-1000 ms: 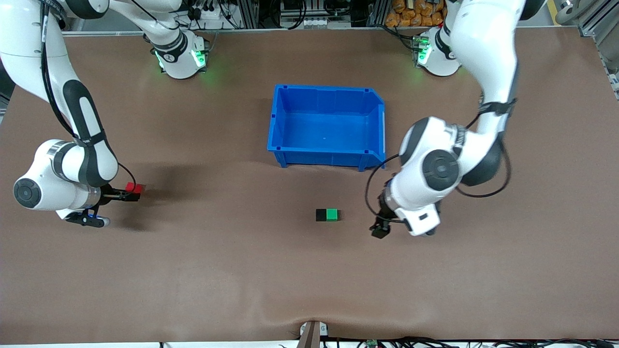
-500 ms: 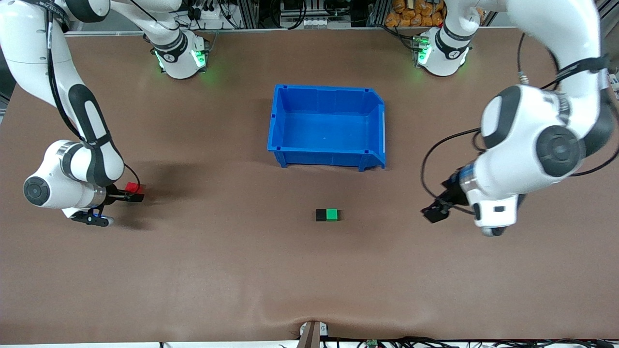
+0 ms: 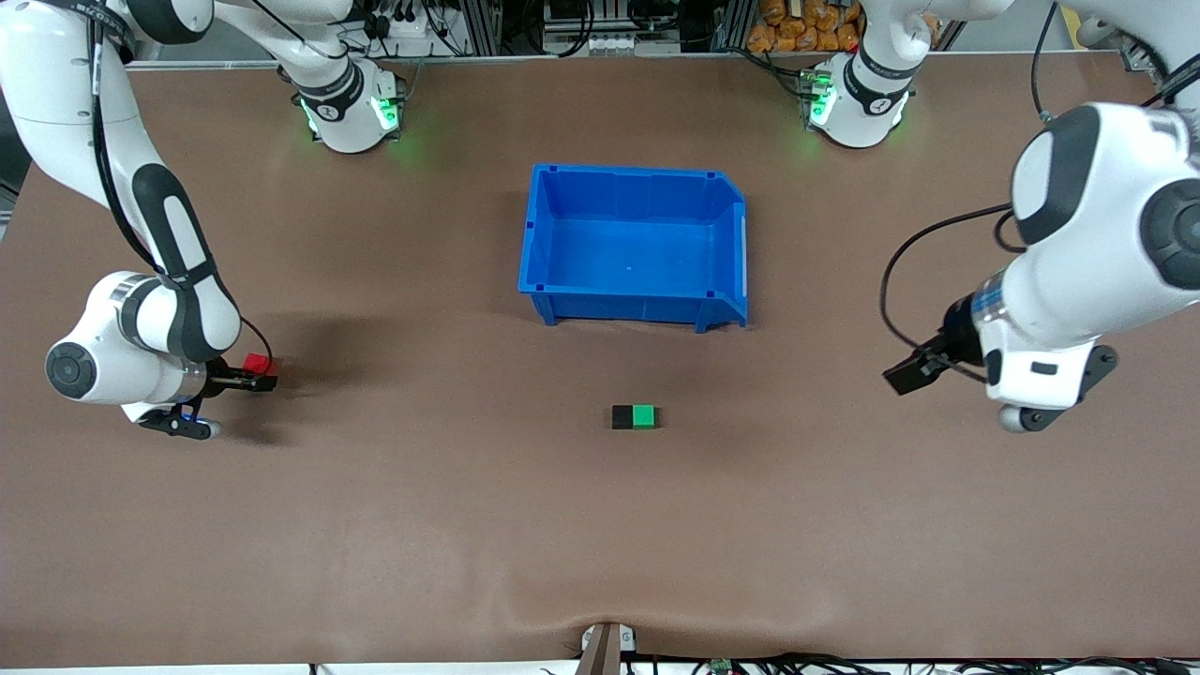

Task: Attach green and red cubes to black cube
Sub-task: 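Set the green cube beside the black cube while the right gripper grasps the red cube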

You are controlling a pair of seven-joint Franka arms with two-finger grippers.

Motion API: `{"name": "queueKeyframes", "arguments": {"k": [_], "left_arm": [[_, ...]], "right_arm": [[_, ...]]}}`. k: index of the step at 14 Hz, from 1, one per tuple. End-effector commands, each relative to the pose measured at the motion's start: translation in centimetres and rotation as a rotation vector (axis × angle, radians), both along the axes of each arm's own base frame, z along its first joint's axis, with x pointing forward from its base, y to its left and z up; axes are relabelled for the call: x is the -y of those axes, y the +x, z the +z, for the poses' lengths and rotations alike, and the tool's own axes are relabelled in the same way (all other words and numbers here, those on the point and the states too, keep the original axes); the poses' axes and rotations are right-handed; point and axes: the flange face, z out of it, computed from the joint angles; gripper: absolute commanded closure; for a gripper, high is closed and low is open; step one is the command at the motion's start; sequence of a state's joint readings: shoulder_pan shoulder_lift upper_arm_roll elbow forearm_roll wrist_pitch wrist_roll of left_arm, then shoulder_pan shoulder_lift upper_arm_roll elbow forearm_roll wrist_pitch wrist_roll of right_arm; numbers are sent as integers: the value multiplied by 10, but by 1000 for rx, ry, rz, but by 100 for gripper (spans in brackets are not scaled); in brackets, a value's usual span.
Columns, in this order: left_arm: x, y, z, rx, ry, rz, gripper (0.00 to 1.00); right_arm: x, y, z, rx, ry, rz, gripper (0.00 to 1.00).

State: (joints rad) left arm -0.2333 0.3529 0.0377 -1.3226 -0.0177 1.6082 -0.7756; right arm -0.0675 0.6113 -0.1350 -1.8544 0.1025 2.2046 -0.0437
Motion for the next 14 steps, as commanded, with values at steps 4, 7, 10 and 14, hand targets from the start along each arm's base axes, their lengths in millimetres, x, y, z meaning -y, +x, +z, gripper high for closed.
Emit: {"name": "queueKeyframes", "arguments": {"k": [4, 7, 10, 14], "left_arm": [[-66, -35, 54, 14, 30, -200, 0], [-87, -39, 72, 37, 83, -287, 0], [-125, -40, 83, 45, 81, -375, 0], [-171, -50, 100, 63, 71, -448, 0]], "right_arm": [[2, -3, -2, -4, 19, -25, 47], [2, -3, -1, -3, 18, -28, 74], [2, -3, -1, -7, 20, -28, 89], [1, -4, 0, -22, 15, -58, 100]]}}
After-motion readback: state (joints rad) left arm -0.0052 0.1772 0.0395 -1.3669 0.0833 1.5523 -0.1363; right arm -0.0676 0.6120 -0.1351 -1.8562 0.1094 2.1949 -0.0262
